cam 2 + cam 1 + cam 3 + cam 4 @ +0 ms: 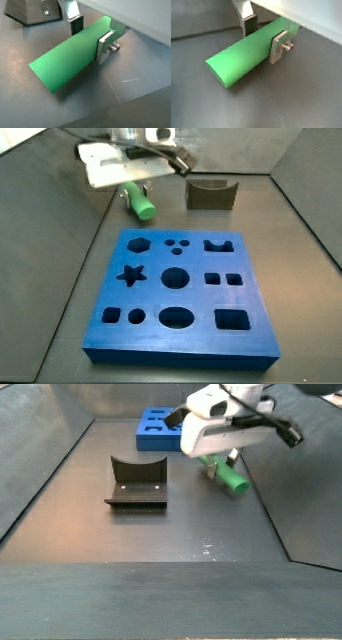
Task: Pick up the oval object. Move up. Place the oval object on the fixture. Regrasp the oval object. Move to above the board. Insert the oval object.
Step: Move up, then place the oval object on the fixture.
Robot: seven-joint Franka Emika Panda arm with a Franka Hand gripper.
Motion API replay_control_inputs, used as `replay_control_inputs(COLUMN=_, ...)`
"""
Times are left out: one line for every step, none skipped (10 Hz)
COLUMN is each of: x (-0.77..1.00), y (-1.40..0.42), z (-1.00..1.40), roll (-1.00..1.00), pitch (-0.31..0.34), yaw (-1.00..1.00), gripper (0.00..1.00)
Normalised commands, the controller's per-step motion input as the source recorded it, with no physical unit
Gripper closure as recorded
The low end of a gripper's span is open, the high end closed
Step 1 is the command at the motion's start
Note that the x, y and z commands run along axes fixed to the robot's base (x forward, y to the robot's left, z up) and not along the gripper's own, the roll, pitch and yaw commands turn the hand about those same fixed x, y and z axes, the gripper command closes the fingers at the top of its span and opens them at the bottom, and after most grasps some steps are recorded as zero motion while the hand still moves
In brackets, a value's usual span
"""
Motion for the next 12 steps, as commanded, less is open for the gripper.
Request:
replay_control_inputs(x=-0.02, y=0.02, z=0.47, roll=0.01, pitch=0.078, yaw=0.0, gripper=1.0)
replay_control_inputs(x=-0.01, y=0.02, z=0.33, roll=0.02, pitch=0.074, yaw=0.0, gripper=1.0)
replay_control_inputs(x=-0.02, y=0.02, z=0.19, roll=0.02, pitch=0.062, yaw=-0.01, gripper=1.0)
replay_control_inputs(x=0.0, y=0.0, z=1.0, roll=0.0, pitch=0.0, yaw=0.0, gripper=1.0)
replay_control_inputs(x=0.0, y=0.0, z=1.0, roll=0.0, pitch=0.009, yaw=0.0, gripper=1.0)
replay_control_inputs(x=-0.01, y=0.0, z=1.0, roll=0.0, pitch=0.019, yaw=0.0, gripper=1.0)
replay_control_inputs(x=-0.01, y=0.0, z=1.0, roll=0.01, pitch=0.032, yaw=0.0, gripper=1.0)
replay_control_inputs(x=-0.01, y=0.0, z=1.0, roll=0.01, pitch=0.038, yaw=-0.01, gripper=1.0)
replay_control_inputs(x=-0.02, y=0.01, z=1.0, roll=0.02, pitch=0.038, yaw=-0.01, gripper=1.0)
replay_control_inputs(x=-0.02, y=0.01, z=1.0, roll=0.02, pitch=0.037, yaw=-0.01, gripper=1.0)
replay_control_inputs(x=-0.02, y=0.02, z=1.0, roll=0.03, pitch=0.04, yaw=-0.01, gripper=1.0)
replay_control_inputs(x=-0.02, y=0.02, z=1.0, roll=0.03, pitch=0.044, yaw=-0.01, gripper=1.0)
